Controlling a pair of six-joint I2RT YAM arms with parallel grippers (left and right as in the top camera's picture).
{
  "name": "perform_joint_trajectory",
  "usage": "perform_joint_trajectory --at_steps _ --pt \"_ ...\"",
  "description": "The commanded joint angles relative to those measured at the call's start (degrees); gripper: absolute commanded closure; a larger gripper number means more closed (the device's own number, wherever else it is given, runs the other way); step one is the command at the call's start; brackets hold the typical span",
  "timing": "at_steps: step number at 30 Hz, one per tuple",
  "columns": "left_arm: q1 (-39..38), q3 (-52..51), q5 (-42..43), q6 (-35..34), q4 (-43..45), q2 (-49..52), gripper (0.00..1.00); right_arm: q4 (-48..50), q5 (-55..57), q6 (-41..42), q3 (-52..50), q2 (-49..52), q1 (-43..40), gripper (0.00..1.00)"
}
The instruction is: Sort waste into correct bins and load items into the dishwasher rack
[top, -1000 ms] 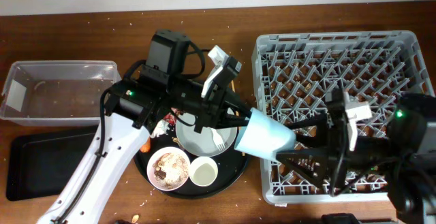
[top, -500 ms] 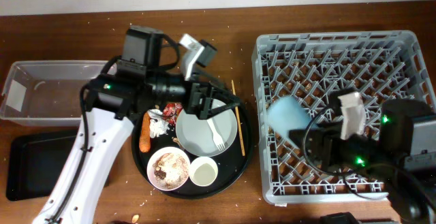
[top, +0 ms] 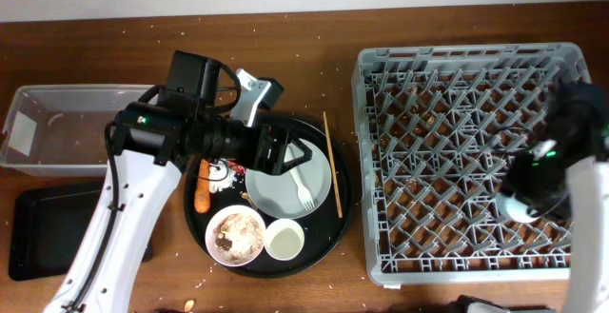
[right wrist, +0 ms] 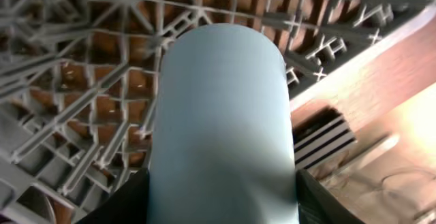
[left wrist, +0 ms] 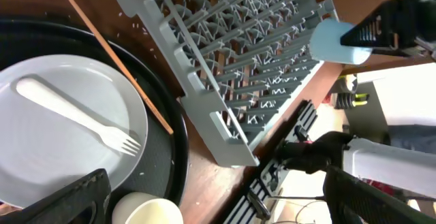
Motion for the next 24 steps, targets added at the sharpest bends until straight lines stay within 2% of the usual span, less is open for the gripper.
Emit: perform_joint_trajectory --at_steps 1,2,3,5,9,11,13,15,17,19,21,23,24 --pt "0.02 0.63 -0.26 0.09 -0.11 -1.68 0.01 0.74 -7.37 -5.05 0.09 5.97 -8.13 0.56" --pt "0.02 0.63 -0.26 0.09 -0.11 -1.66 0.01 1.22 -7.34 -5.01 0.09 7.37 -8.96 0.56" --pt "0.02 0.63 -0.24 0.07 -0.15 -1.66 0.01 1.99 -7.34 -5.01 0.09 8.31 -9.25 0.5" --pt "0.02 0.63 -0.22 0.07 -0.22 -1.68 0.0 2.1 -7.34 -5.01 0.11 9.05 -9.25 0.28" --pt "0.02 0.63 -0.22 0.13 -4.0 -1.68 0.01 -2.47 -9.88 -5.22 7.76 1.68 -9.22 0.21" --pt "0.02 0.63 -0.22 1.11 -4.46 -2.19 0.01 -4.33 -14.01 -5.9 12.59 -6.69 -9.18 0.2" --pt "0.0 0.63 -1.53 5.09 -4.48 -4.24 0.01 -2.03 -18.75 -8.17 13.9 -20.61 -9.18 0.18" --pt "-1.6 0.63 -12.68 4.07 -6.54 -5.31 0.01 -0.44 -23.34 -8.0 12.76 -33.09 -9.18 0.12" --pt "-5.44 0.57 -24.26 -2.4 -10.4 -5.31 0.01 -0.42 -29.14 -9.18 10.1 -37.88 -9.09 0.13" --pt "-9.55 0.55 -29.46 -6.6 -12.94 -5.31 0.01 -0.42 -34.67 -14.47 7.39 -37.44 -8.24 0.13" --pt "-16.2 -1.07 -41.24 -17.73 -17.38 -5.31 0.01 -0.52 -36.0 -17.29 3.96 -35.43 -4.96 0.13" --pt "-20.37 -6.29 -42.88 -25.07 -18.03 -5.31 0.04 -2.64 -34.45 -18.73 1.62 -33.24 -2.25 0.13" --pt "-20.94 -9.86 -42.84 -26.05 -16.79 -5.31 0.04 -3.93 -32.72 -19.23 1.09 -31.8 -1.33 0.13"
